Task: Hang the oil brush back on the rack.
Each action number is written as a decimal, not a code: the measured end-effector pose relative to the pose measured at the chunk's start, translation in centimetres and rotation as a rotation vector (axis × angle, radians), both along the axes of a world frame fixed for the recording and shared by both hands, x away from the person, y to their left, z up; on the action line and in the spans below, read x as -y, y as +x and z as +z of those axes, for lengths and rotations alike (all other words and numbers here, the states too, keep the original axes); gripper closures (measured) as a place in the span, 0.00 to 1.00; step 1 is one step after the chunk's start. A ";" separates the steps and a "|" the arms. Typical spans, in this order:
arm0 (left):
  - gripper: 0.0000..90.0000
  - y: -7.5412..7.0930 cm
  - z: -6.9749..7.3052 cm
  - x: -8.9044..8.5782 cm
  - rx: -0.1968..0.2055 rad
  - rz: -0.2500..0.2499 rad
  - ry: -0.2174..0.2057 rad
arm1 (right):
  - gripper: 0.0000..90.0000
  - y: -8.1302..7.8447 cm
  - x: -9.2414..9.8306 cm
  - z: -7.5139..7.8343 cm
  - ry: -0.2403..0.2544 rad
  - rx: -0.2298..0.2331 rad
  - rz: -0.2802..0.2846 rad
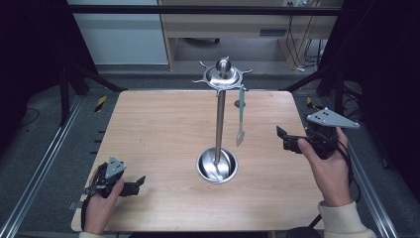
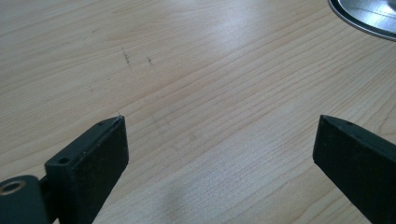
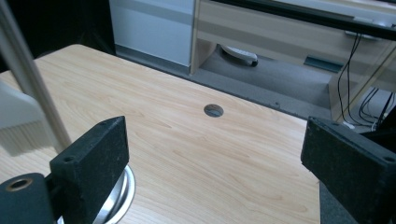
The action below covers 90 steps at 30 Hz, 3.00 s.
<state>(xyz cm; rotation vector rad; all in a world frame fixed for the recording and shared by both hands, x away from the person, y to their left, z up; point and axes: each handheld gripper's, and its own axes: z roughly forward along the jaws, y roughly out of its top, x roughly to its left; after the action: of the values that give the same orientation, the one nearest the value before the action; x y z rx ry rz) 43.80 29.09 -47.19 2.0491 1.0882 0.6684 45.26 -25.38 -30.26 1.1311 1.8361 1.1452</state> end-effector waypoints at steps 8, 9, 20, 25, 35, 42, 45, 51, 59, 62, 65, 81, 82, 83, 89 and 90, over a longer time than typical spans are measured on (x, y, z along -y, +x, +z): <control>0.03 0.0 0.0 0.0 0.000 0.000 0.000 | 0.11 0.7 0.6 -2.4 0.000 -0.037 -0.048; 0.03 0.0 0.0 0.0 0.000 0.000 0.001 | 0.11 0.8 0.6 -2.7 0.000 -0.042 -0.052; 0.03 0.0 0.0 0.0 -0.001 -0.002 0.001 | 0.11 1.3 0.6 -5.3 -0.012 -0.098 -0.052; 0.03 0.0 0.0 0.0 -0.002 -0.002 0.001 | 0.11 1.5 0.5 -6.6 -0.009 -0.127 -0.051; 0.03 0.0 0.0 0.1 -0.004 -0.004 0.004 | 0.11 2.1 0.2 -8.6 -0.007 -0.175 -0.047; 0.03 0.0 -0.1 0.1 -0.005 -0.008 0.005 | 0.11 2.7 0.2 -10.0 -0.020 -0.212 -0.042; 0.03 0.0 0.0 0.1 -0.002 -0.004 0.004 | 0.11 3.0 0.2 -10.5 -0.028 -0.226 -0.038; 0.03 0.0 0.0 0.0 -0.004 -0.004 0.006 | 0.11 3.9 0.4 -11.8 -0.039 -0.264 -0.038; 0.03 0.0 0.0 0.0 0.002 -0.001 0.003 | 0.11 4.4 0.3 -13.4 -0.021 -0.318 -0.034; 0.03 0.0 0.0 0.1 -0.002 -0.004 0.006 | 0.11 4.6 0.2 -13.9 -0.018 -0.333 -0.034; 0.03 -0.1 0.0 0.1 -0.001 -0.003 0.006 | 0.10 4.7 0.1 -14.3 -0.019 -0.350 -0.022; 0.03 0.0 0.0 0.0 0.002 -0.001 0.004 | 0.10 6.0 -1.5 -16.0 -0.032 -0.399 -0.002; 0.03 0.0 0.0 0.0 0.002 -0.002 0.004 | 0.11 6.2 -1.6 -16.2 -0.036 -0.402 -0.006; 0.03 0.0 0.0 0.0 0.002 -0.001 0.005 | 0.10 6.3 -1.7 -16.3 -0.031 -0.407 -0.006; 0.03 0.0 0.0 0.0 0.000 -0.003 0.007 | 0.10 7.4 -2.4 -17.2 -0.004 -0.423 -0.020; 0.03 0.0 0.0 0.0 -0.001 -0.003 0.008 | 0.11 7.5 -2.5 -17.2 -0.003 -0.423 -0.021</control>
<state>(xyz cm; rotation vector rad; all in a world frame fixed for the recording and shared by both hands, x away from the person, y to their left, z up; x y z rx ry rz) 43.77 29.07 -47.21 2.0577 1.0848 0.6718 52.74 -22.85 -47.50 1.4738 2.1293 0.9399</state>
